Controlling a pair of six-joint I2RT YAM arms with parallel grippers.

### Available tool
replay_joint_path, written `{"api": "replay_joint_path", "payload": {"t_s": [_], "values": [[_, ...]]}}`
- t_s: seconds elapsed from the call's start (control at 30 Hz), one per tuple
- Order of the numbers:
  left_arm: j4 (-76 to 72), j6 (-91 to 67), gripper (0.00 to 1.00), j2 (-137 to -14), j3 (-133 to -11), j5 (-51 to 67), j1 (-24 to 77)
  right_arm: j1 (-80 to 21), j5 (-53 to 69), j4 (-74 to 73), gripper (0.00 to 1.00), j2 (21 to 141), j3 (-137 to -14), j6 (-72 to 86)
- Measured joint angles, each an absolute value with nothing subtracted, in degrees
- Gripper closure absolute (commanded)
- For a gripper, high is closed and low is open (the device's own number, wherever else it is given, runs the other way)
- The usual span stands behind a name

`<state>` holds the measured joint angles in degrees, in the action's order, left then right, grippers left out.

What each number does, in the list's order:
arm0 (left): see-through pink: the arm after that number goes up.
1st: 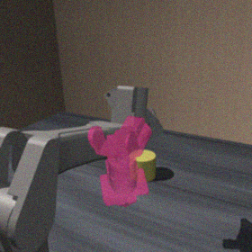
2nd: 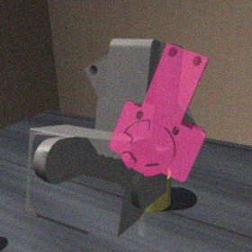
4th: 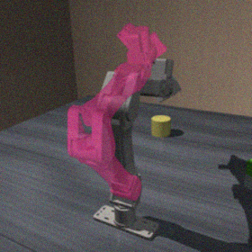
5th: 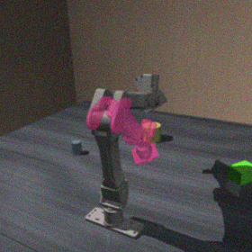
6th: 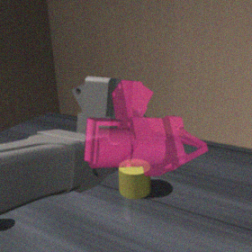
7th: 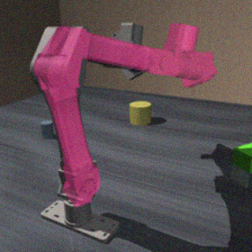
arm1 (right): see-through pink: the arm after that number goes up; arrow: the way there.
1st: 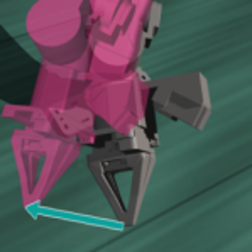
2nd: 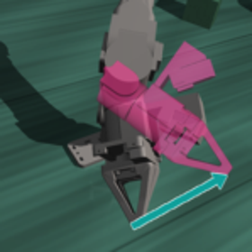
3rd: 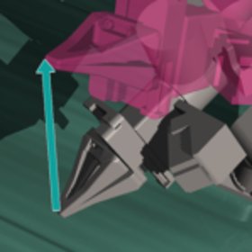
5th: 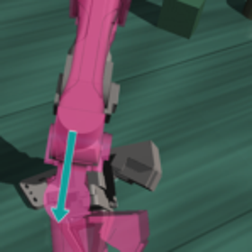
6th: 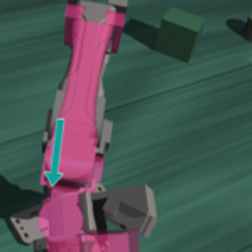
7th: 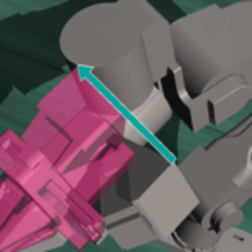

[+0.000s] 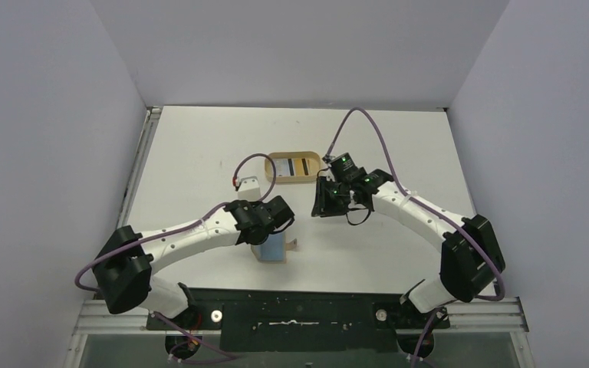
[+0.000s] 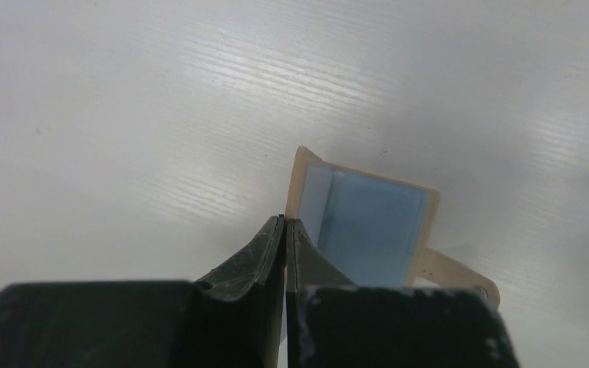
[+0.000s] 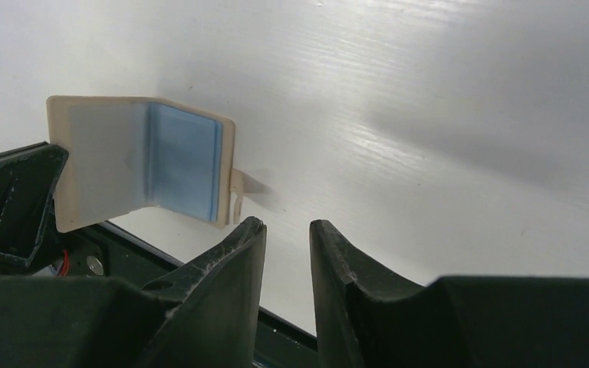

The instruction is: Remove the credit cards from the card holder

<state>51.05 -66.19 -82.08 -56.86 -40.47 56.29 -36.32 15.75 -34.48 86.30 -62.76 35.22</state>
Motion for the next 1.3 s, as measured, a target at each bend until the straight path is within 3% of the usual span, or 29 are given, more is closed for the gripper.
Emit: {"api": "replay_joint_path", "payload": {"t_s": [0.47, 0.77, 1.07, 1.3], "values": [[56.62, -66.92, 1.00, -98.10, -72.55, -40.32, 61.67, -28.47, 15.90, -33.54, 0.71, 81.03, -53.56, 34.61], [58.02, -68.93, 1.00, -100.79, -73.84, -40.25, 63.33, -24.69, 17.98, -32.71, 0.71, 76.38, -49.87, 33.71], [39.42, -66.35, 1.00, -78.81, -49.80, -36.77, 58.02, -27.22, 28.51, -26.55, 0.71, 73.67, -51.81, 31.16], [30.50, -65.32, 1.00, -71.90, -39.99, -34.85, 54.17, -33.45, 29.69, -18.65, 0.71, 76.58, -55.24, 34.74]]}}
